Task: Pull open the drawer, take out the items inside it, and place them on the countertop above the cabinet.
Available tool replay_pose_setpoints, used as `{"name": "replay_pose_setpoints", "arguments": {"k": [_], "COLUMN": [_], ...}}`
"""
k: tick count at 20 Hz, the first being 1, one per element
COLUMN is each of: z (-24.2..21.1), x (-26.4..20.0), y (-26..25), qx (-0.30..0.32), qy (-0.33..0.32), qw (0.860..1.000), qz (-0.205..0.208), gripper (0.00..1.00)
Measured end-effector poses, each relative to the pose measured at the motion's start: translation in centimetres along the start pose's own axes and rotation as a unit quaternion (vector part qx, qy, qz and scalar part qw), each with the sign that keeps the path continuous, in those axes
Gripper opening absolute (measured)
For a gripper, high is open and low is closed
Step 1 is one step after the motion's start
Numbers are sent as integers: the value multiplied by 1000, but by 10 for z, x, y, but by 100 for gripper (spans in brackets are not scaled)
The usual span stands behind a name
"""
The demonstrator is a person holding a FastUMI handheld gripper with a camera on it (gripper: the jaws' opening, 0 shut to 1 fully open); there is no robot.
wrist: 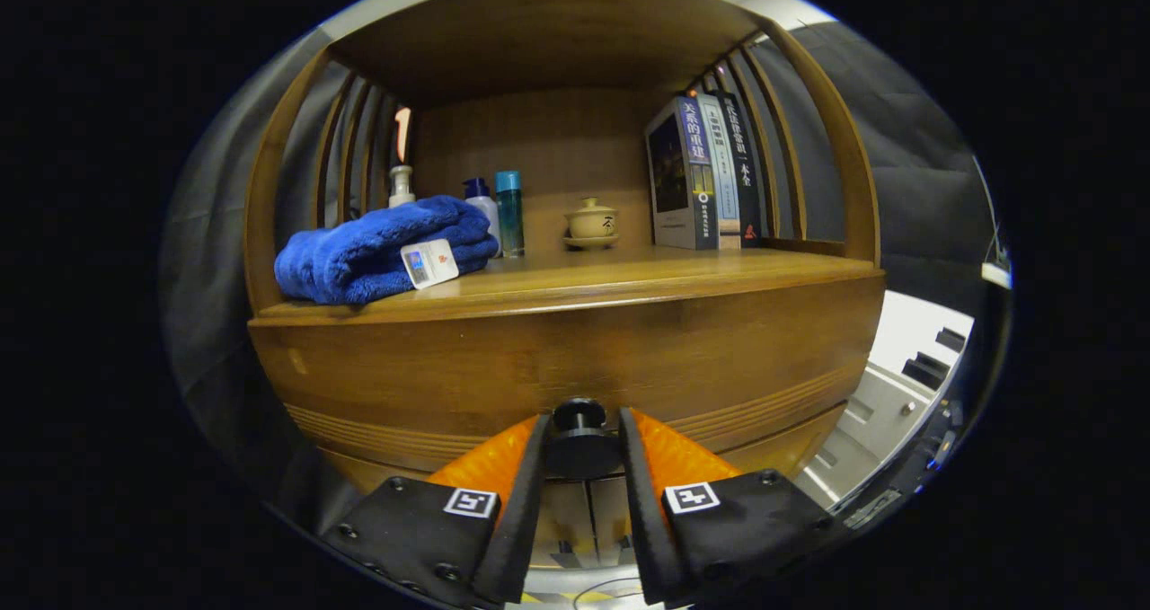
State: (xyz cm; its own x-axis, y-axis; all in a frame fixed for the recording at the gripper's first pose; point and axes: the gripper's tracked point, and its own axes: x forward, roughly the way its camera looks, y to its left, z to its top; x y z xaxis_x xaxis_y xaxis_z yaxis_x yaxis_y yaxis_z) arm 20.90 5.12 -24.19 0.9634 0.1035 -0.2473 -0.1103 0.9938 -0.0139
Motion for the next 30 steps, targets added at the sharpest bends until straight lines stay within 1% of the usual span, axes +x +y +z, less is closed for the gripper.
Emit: {"name": "replay_pose_setpoints", "arguments": {"k": [1,4,6,8,11,30], "z": [0,0,-4,-3,-5,-19], "x": [0,-2,-2,-3,-10,-82], "y": [-2,-3,-3,-3,-4,-10], "qx": [0,3,16,23,13,4], "qy": [2,1,17,21,22,33], "qw": [1000,1000,1000,999,1000,999], "qz": [5,-2,7,14,9,14], "gripper": [54,45,38,38,38,38]}}
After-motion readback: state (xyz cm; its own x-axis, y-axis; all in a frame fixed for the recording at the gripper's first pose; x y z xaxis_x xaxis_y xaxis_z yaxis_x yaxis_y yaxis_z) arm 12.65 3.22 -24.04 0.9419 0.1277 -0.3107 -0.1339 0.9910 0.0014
